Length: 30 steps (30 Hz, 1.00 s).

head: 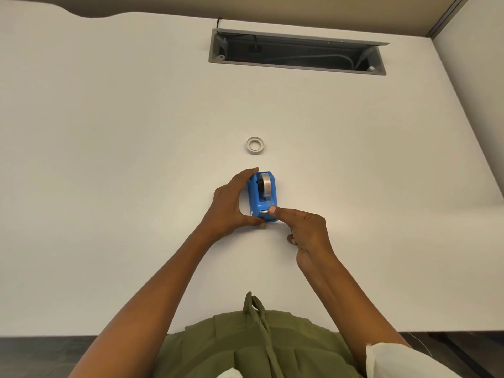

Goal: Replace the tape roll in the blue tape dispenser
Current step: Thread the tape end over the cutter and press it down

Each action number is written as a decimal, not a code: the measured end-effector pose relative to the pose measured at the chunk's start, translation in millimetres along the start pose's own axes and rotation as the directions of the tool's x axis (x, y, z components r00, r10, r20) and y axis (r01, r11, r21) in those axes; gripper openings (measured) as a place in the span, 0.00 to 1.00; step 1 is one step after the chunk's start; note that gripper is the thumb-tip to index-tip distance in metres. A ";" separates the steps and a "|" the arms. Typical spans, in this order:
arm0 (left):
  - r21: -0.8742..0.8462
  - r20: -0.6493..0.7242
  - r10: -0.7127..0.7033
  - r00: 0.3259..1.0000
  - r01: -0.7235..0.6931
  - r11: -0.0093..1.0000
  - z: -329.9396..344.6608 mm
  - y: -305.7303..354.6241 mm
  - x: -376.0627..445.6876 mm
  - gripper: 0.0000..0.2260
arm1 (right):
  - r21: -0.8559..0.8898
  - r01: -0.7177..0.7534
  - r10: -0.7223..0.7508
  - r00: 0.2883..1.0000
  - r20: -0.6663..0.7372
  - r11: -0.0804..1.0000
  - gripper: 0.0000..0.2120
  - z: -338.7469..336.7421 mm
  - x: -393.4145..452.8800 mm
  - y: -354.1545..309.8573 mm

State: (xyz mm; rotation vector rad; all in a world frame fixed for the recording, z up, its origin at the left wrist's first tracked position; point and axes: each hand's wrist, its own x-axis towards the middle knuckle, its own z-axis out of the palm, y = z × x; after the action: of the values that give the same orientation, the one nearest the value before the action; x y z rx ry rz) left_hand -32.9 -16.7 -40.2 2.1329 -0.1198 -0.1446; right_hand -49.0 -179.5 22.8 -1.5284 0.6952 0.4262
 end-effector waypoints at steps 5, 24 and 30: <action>-0.009 -0.006 -0.001 1.000 0.001 1.000 1.2 -1.0 1.3 0.45 | -0.027 -0.023 0.022 0.999 -0.027 0.999 0.08 -1.5 -3.7 6.0; -0.014 0.013 0.001 1.000 0.000 1.000 -0.7 -1.4 2.3 0.44 | 0.051 -0.125 0.124 0.992 0.016 0.991 0.08 1.1 -1.8 23.5; 0.016 0.012 0.016 1.000 -0.017 1.000 -1.5 -2.2 2.8 0.43 | 0.183 -0.174 0.151 0.980 0.132 0.968 0.08 -0.1 -1.5 22.6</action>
State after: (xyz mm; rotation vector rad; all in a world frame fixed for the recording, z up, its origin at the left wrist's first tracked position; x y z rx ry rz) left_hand -29.8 -14.7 -41.4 2.1472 -0.1462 -0.1474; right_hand -64.9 -178.8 6.8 -1.2577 0.7507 0.5512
